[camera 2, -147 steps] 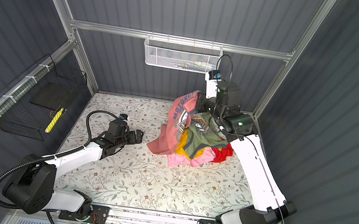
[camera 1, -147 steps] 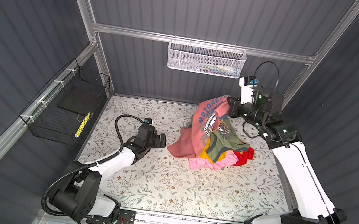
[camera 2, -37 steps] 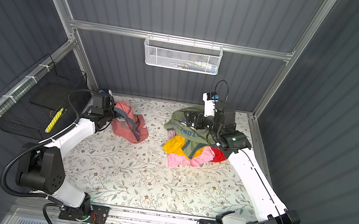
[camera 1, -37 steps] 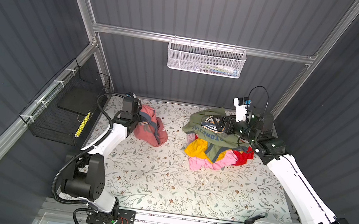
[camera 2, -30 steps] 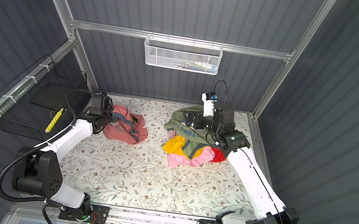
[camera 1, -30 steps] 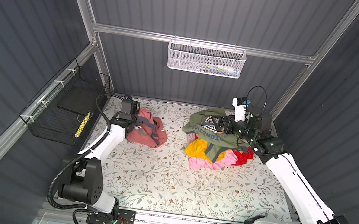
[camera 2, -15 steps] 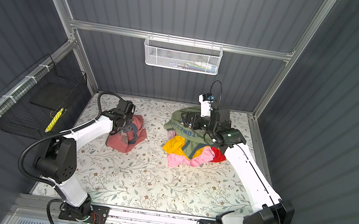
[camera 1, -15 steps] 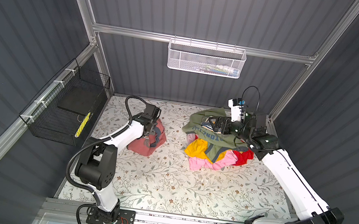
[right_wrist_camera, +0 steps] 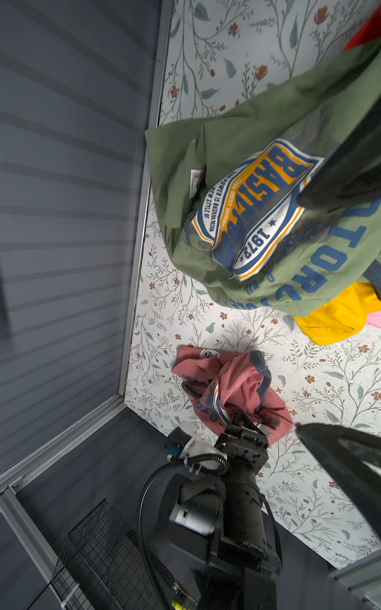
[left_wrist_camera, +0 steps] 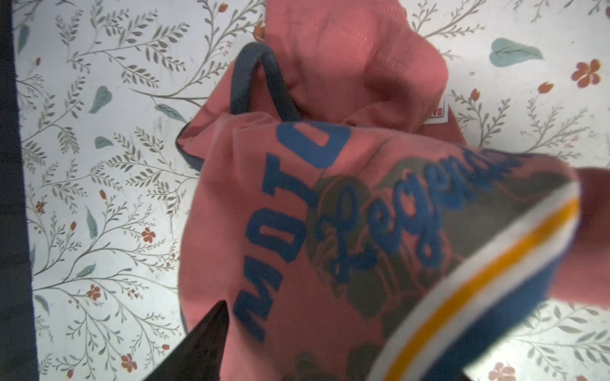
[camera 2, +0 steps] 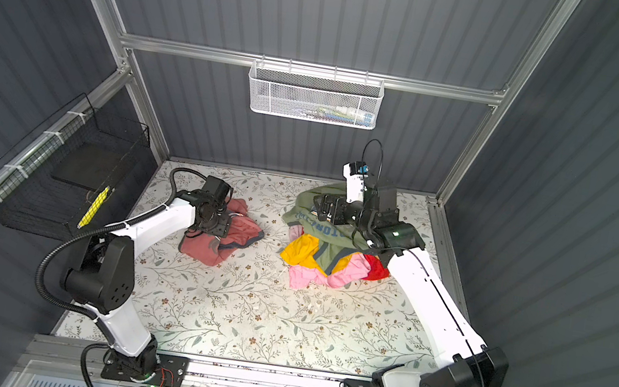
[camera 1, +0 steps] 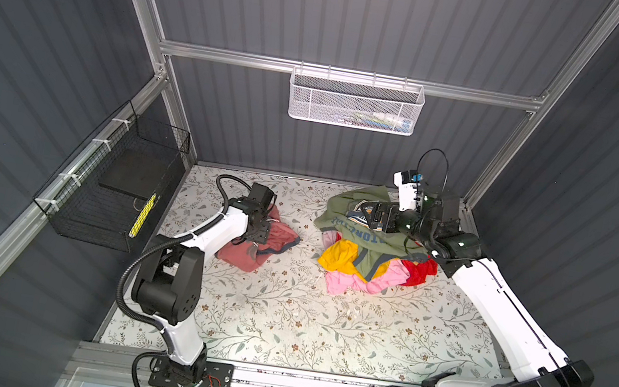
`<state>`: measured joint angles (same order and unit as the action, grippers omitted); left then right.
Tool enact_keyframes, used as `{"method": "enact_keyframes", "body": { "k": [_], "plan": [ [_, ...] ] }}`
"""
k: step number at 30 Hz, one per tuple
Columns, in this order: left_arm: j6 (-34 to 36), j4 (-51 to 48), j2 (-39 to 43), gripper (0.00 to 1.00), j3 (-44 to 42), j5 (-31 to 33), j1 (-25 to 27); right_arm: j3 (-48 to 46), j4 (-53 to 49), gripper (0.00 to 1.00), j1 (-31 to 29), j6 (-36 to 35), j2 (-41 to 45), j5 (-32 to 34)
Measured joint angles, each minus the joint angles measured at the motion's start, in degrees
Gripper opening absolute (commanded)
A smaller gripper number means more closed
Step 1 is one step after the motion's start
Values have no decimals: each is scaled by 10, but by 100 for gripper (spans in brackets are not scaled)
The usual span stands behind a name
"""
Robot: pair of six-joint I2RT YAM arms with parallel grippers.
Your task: Pick out a specific cloth from the pile
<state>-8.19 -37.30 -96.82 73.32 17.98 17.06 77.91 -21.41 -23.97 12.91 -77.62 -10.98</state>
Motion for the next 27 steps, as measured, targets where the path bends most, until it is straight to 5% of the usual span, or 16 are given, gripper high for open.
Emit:
{"method": "enact_keyframes", "body": {
  "k": [13,27],
  "plan": [
    [-18,26,114,94,-3,-63,0,0,-13,99,1,-23,10,27],
    [-16,94,-46,100,-9,-192,0,0,-32,99,4,-31,11,33]
  ]
}}
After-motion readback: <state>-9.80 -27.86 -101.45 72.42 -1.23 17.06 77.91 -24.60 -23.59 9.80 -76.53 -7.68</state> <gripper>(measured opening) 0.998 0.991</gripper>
